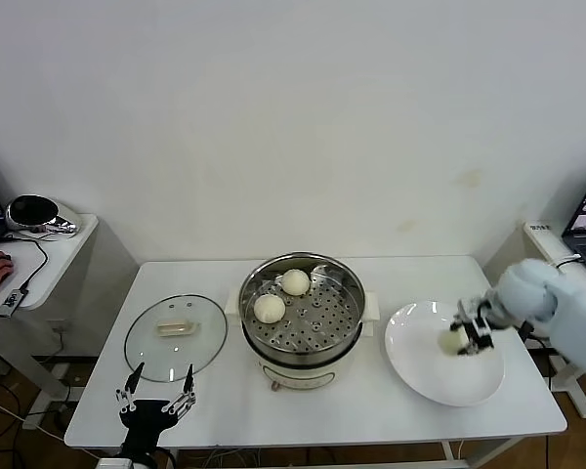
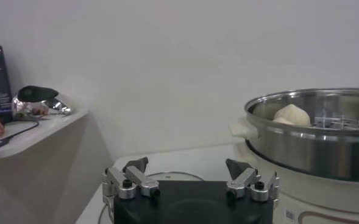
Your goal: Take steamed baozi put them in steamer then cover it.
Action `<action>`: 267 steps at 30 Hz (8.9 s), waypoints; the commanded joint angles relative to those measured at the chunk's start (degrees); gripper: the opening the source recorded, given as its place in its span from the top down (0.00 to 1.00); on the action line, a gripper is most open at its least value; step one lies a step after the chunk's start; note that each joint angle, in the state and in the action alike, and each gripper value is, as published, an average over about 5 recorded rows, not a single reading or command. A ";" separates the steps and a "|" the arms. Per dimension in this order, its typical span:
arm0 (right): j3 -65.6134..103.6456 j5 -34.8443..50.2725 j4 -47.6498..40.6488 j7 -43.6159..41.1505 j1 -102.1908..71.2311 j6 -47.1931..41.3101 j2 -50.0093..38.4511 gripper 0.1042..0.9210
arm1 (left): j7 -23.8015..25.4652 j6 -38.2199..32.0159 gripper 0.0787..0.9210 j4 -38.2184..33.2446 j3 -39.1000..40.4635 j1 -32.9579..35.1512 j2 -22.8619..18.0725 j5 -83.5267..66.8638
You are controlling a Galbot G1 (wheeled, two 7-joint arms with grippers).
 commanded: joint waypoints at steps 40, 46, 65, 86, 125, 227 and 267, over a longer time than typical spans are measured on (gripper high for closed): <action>-32.52 -5.23 -4.27 6.62 22.56 40.65 37.73 0.46 | -0.11 -0.03 0.12 0.44 -1.79 -1.21 -1.20 -1.55; -33.04 -4.52 -2.80 6.62 22.60 41.05 37.60 0.46 | -0.10 -0.05 0.12 0.55 -1.69 -1.32 -1.36 -1.54; -28.67 9.62 2.88 0.69 34.07 7.64 15.29 0.12 | -0.04 -0.06 0.12 0.46 -1.34 -1.44 -0.58 -1.73; 10.49 -6.33 -5.36 1.04 -11.59 5.59 -6.31 0.12 | 0.01 -0.14 0.12 0.83 -0.54 -1.60 0.53 -1.21; 18.28 -16.30 -24.53 2.96 -19.30 7.91 11.97 0.27 | -0.01 -0.20 0.12 0.60 -0.89 -0.89 -0.30 -0.65; 48.47 28.99 22.57 65.42 -54.31 18.05 5.87 0.12 | 0.78 -2.25 0.12 3.58 -0.79 -4.40 0.01 -3.16; 111.44 26.42 33.11 70.07 -98.40 17.08 51.06 0.12 | -3.46 -12.38 0.12 45.99 2.19 -33.73 19.65 74.46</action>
